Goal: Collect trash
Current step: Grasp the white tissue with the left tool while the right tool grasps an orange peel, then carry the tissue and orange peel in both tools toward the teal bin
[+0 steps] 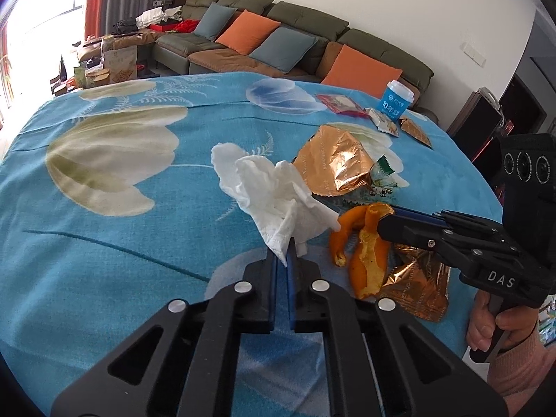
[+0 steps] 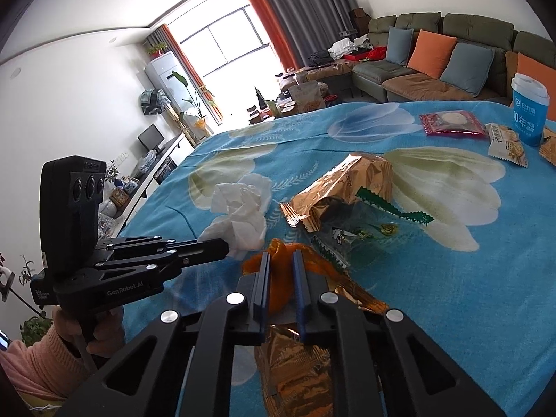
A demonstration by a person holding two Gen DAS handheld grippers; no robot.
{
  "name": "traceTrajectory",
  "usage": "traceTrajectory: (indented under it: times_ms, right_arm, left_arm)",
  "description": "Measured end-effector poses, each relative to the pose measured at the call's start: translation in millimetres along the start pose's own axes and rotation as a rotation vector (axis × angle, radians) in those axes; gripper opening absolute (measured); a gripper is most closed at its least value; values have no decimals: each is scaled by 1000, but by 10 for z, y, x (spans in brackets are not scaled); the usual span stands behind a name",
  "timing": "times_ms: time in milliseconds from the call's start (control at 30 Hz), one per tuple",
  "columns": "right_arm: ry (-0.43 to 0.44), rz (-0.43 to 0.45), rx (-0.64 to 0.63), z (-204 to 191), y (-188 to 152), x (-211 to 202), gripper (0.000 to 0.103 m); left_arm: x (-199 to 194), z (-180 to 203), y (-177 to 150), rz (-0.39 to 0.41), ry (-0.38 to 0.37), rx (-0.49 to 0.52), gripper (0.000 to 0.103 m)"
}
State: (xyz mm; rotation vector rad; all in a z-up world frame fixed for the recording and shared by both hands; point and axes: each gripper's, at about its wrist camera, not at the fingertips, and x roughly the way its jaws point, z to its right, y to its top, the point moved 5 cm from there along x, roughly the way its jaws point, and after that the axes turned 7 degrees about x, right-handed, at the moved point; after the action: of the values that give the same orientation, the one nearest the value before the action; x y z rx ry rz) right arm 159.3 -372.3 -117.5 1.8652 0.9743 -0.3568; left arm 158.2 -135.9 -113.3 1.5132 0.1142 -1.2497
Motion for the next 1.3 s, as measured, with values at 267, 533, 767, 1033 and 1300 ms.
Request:
traceTrajectory:
  times_ms: [267, 533, 767, 1033, 1300]
  right_arm:
    - [30, 26, -13, -122, 47, -105, 10]
    - [77, 32, -33, -329, 82, -103, 10]
    - [122, 18, -55, -549, 79, 5, 10]
    - [162, -1, -74, -767, 64, 139, 10]
    - [202, -19, -96, -974, 78, 290, 10]
  left_arm:
    - [-315, -72, -67, 56, 17, -8, 5]
    - [-650, -202, -182, 104, 52, -31, 5]
    - [-860, -292, -358, 119, 93, -41, 5]
    - [-1072, -432, -549, 133, 120, -72, 5]
    - [-1230, -522, -649, 148, 157, -91, 5]
